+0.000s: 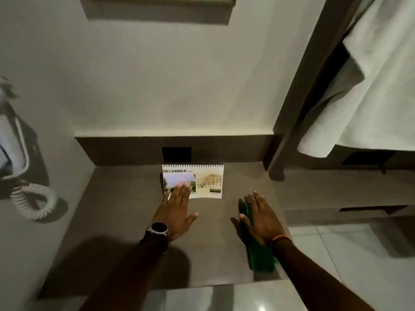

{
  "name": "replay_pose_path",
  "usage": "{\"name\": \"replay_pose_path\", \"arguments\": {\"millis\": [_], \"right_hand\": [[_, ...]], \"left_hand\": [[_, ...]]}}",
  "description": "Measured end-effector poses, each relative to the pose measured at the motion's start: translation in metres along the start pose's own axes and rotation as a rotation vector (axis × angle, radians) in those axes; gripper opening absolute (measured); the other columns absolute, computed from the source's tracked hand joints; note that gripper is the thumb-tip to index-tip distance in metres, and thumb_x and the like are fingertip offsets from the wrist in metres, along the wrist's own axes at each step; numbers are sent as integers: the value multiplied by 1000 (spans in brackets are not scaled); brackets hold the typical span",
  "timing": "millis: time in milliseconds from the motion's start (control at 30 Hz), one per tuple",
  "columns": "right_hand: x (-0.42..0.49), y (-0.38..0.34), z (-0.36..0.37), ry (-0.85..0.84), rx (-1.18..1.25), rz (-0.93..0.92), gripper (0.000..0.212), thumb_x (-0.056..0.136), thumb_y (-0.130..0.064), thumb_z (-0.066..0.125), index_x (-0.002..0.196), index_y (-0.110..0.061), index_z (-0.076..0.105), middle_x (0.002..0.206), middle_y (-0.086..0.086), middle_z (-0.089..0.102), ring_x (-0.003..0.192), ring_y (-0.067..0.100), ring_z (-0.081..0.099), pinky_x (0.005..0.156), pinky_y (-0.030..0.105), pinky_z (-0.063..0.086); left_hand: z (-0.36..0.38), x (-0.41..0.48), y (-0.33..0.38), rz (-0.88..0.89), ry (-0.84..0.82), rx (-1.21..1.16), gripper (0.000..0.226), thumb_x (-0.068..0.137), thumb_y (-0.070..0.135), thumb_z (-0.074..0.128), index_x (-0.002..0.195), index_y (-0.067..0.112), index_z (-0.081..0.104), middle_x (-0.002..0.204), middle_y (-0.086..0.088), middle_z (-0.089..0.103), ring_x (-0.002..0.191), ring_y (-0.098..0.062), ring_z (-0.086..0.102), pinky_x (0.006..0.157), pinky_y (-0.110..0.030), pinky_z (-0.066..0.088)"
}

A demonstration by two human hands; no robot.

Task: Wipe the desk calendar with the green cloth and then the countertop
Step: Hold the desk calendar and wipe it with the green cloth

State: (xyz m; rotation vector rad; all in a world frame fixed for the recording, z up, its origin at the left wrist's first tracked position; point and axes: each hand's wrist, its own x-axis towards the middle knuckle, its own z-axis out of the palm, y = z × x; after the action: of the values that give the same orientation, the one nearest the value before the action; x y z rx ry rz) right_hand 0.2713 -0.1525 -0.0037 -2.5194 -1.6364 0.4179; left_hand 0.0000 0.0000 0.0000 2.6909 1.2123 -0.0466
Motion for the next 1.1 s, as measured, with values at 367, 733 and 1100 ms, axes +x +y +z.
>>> {"name": "replay_pose_path", "arguments": {"millis": [367,733,1100], "right_hand": [[-12,0,67,35,-86,290,73,93,-66,43,156,-34,28,158,15,30,128,43,38,99,61,42],[1,-2,93,199,211,301,61,102,-14,51,160,-11,33,167,13,33,153,48,21,122,63,18],[35,-44,86,582,834,292,47,112,-21,32,158,-11,36,148,22,56,132,44,53,109,59,46]], "left_hand": [[93,-8,3,-26,-136,-22,86,97,62,43,165,17,17,177,-9,13,164,-30,12,130,-54,11],[120,-20,-6,-74,49,-146,82,97,67,35,164,22,20,176,-4,15,164,-24,9,133,-49,6],[105,-7,-53,-430,231,-294,88,96,65,21,161,5,27,171,-18,28,160,-34,25,131,-51,16]]}}
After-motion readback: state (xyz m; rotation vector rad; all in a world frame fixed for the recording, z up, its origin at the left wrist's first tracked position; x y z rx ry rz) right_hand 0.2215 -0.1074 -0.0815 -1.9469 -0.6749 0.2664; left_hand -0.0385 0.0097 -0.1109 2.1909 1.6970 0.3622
